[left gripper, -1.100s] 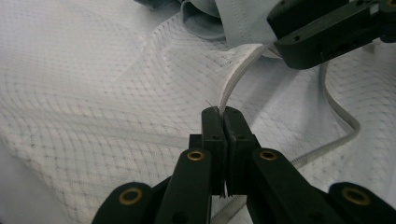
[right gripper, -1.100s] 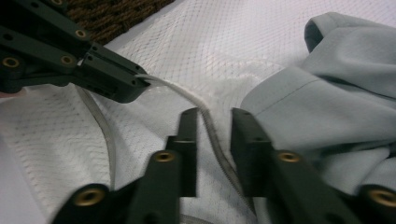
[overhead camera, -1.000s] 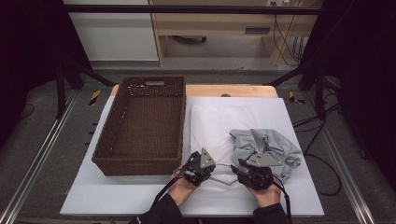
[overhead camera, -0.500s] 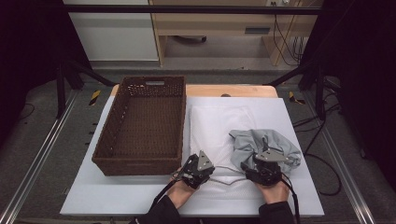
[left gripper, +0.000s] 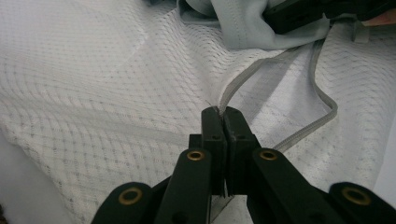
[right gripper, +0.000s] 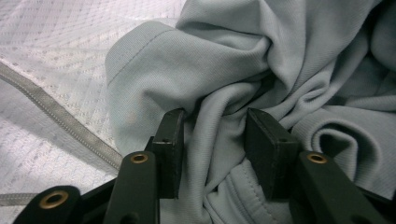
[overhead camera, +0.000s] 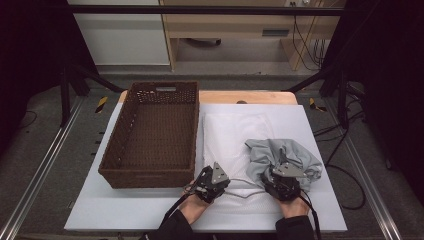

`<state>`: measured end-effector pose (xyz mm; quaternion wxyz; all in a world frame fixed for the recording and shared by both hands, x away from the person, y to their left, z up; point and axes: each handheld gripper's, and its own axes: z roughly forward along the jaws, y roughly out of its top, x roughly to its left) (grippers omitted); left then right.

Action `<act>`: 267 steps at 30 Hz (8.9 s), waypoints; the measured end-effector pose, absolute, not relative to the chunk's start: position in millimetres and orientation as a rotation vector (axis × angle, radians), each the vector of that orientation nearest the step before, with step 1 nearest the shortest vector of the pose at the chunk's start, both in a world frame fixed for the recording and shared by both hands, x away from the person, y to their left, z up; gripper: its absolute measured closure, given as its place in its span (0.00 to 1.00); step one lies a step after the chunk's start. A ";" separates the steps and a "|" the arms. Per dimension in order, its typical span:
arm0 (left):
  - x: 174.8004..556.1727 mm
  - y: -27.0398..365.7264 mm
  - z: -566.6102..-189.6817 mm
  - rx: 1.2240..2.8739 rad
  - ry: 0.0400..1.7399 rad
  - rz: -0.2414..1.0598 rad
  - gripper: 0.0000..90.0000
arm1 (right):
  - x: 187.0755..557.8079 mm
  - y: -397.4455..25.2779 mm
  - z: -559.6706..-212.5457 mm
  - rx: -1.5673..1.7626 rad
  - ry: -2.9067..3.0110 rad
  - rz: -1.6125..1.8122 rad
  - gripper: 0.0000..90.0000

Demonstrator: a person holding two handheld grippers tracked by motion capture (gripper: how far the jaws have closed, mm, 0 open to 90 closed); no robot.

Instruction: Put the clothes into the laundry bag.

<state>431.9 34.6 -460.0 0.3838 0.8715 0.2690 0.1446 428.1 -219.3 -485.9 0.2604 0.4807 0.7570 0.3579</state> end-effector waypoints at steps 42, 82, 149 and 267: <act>437.6 43.4 -444.7 2.051 0.804 0.282 0.98 | 393.0 -176.9 -458.4 1.009 2.337 1.289 0.93; 438.4 43.4 -443.9 2.099 0.755 0.322 0.98 | 396.4 -185.1 -412.6 0.941 2.232 1.347 0.97; 424.2 52.1 -420.8 2.021 0.729 0.355 0.98 | 399.8 -144.5 -445.4 0.902 2.442 1.224 0.93; 426.7 72.1 -407.2 1.955 0.767 0.378 0.98 | 406.1 -134.1 -427.7 0.759 2.449 1.210 0.85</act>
